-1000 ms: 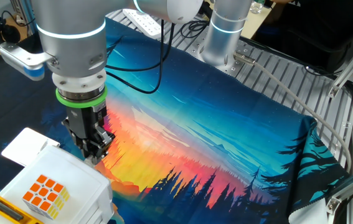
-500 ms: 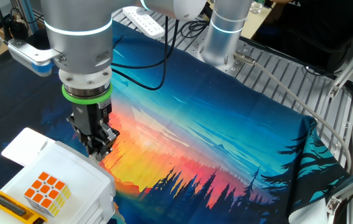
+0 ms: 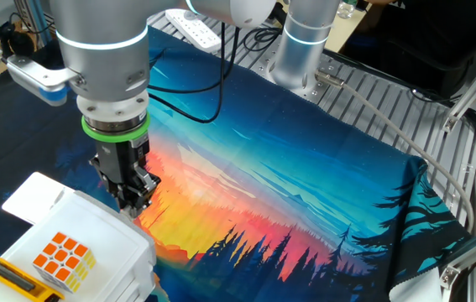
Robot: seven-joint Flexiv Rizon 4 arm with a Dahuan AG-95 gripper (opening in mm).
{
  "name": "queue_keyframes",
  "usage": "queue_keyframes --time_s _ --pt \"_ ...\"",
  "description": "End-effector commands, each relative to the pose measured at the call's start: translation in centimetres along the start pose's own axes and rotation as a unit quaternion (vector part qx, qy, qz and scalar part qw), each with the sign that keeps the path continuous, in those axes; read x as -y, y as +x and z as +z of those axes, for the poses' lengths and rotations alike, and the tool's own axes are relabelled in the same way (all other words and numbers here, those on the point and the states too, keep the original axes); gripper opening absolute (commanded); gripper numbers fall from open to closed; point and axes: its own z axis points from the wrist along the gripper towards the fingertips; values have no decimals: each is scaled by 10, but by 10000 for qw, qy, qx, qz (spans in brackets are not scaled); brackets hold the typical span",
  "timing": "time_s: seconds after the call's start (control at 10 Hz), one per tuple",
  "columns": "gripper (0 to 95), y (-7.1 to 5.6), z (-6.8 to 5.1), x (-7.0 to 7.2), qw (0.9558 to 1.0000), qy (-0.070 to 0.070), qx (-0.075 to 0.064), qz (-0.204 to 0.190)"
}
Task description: Grasp the handle and open the drawer
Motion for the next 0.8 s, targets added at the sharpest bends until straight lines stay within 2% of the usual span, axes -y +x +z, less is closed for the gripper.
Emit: queue_keyframes --time_s 0.1,0.6,0.8 --pt "0 4 -2 -1 10000 4 -14 8" --pt "0 8 -5 -3 9999 11 -18 121" --pt "380 8 -5 -3 9998 -10 0 210"
